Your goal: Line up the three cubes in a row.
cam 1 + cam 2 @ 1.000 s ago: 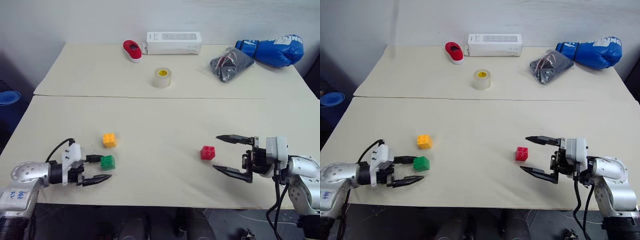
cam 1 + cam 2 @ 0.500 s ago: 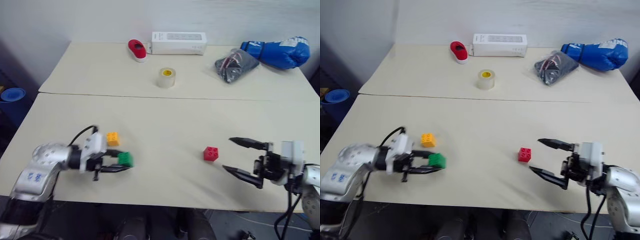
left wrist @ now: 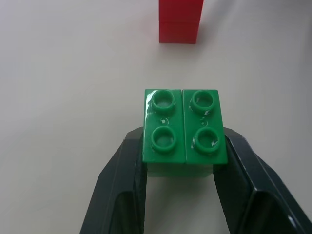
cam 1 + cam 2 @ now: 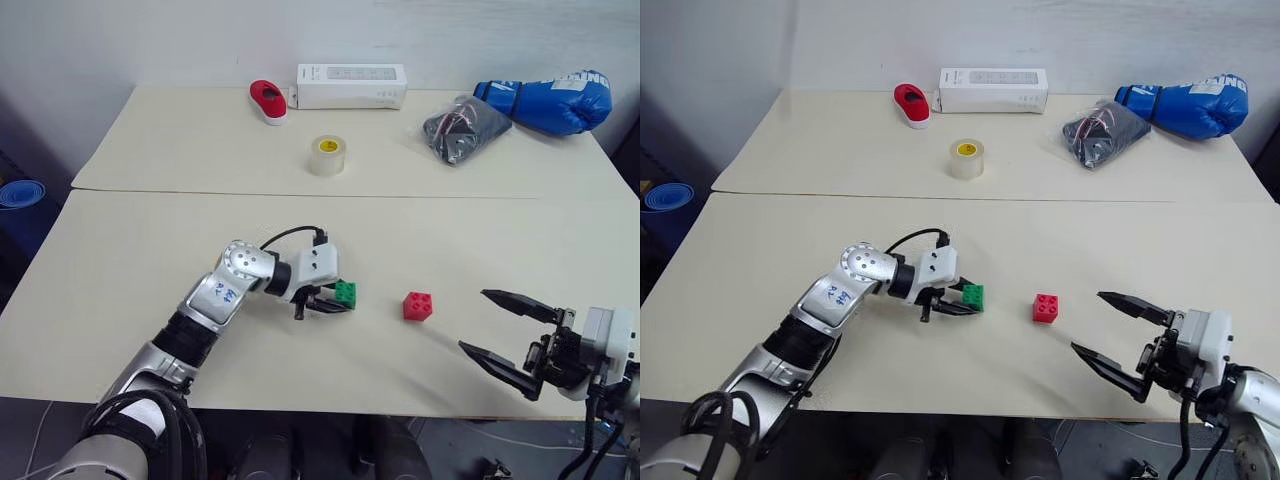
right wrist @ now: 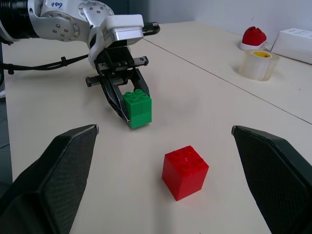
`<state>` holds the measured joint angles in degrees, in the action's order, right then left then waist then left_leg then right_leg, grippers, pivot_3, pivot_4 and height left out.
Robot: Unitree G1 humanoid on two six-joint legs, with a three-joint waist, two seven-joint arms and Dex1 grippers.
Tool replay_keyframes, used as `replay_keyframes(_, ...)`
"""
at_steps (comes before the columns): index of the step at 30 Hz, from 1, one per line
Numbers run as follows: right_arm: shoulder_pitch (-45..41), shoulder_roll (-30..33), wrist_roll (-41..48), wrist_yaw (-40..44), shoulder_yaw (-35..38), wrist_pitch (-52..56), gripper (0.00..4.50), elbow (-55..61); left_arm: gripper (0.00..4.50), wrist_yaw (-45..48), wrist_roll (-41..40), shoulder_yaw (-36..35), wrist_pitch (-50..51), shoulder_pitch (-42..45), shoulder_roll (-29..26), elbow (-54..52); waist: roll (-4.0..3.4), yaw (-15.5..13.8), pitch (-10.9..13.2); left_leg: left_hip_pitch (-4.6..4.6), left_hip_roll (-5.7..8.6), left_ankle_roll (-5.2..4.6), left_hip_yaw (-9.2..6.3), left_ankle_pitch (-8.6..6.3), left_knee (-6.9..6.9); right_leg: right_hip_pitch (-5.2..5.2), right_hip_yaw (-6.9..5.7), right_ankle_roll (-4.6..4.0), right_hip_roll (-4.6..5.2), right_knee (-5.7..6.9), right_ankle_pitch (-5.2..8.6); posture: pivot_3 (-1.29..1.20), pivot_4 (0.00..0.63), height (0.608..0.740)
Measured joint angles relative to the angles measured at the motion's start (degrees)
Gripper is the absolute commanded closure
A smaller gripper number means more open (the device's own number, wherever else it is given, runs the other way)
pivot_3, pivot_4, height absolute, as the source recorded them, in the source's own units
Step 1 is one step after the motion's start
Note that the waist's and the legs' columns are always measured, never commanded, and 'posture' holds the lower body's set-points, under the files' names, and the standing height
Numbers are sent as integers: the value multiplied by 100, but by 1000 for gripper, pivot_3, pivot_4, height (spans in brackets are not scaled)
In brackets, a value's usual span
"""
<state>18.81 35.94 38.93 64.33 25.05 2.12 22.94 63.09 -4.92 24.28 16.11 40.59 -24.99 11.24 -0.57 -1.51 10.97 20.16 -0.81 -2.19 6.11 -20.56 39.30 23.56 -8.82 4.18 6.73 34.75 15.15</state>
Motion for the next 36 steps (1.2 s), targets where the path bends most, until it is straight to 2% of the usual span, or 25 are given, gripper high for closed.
replay_keyframes(7, 184, -59, -82, -90, -4, -83, 0, 161, 2990, 251, 96, 6, -407, 97, 215, 426, 0, -25, 0, 7, 4, -7, -10, -4, 17, -4, -7, 0, 7, 2, 0, 0, 150, 740)
replay_keyframes(9, 174, -59, -127, -89, -28, -96, 0, 158, 2265, 302, 95, 4, -423, 113, 241, 477, 0, -16, 0, 7, 3, -7, -11, -4, 18, -4, -7, 0, 7, 2, 0, 0, 150, 740)
replay_keyframes(16, 7, -73, -234, -100, -220, -208, 0, 132, 195, 278, 90, -89, -421, -12, 159, 215, 0, -2, 0, 7, 2, -7, -12, -4, 21, -4, -7, 0, 6, 6, 0, 0, 150, 740)
replay_keyframes(20, -52, -122, -251, -104, -274, -235, 0, 43, 195, 256, -34, -458, -559, -452, -186, -476, 0, 21, 0, 6, -4, -4, -12, -6, 22, -3, -5, -1, 9, 7, 0, 0, 150, 740)
replay_keyframes(22, -48, -157, -278, -98, -299, -276, 0, -76, 195, 273, -249, -815, -639, -706, -392, -910, 0, 16, 0, 6, -6, -2, -14, -6, 24, -3, -10, -4, 41, 10, 2, 0, 150, 740)
replay_keyframes(26, -178, -208, -308, -69, -460, -333, 0, -106, 195, 362, -1141, -1661, -625, -1216, -609, -1828, 0, 13, 0, 6, 1, -8, -17, -9, 33, -6, -19, -5, 65, 18, 3, 0, 150, 740)
replay_keyframes(28, -276, -236, -293, -14, -515, -346, 0, -116, 195, 335, -1472, -2166, -488, -1516, -962, -2171, -1, 18, 0, 4, 2, -7, -19, -9, 34, -8, -22, -6, 66, 16, 3, 0, 150, 740)
replay_keyframes(31, -401, -407, -186, -4, -634, -352, 0, -132, 88, 113, -1851, -3289, -226, -2187, -1446, -2164, -4, 67, -1, 0, -2, -2, -18, -11, 30, -6, -24, -11, 63, 18, 6, 0, 150, 740)
replay_keyframes(36, -705, -526, -246, 82, -1009, -501, 0, -146, 88, -226, -2089, -4994, -538, -3586, -1563, -1234, -3, 101, -1, 2, -2, -3, -20, -16, 30, -5, -26, -11, 65, 19, 7, 0, 150, 740)
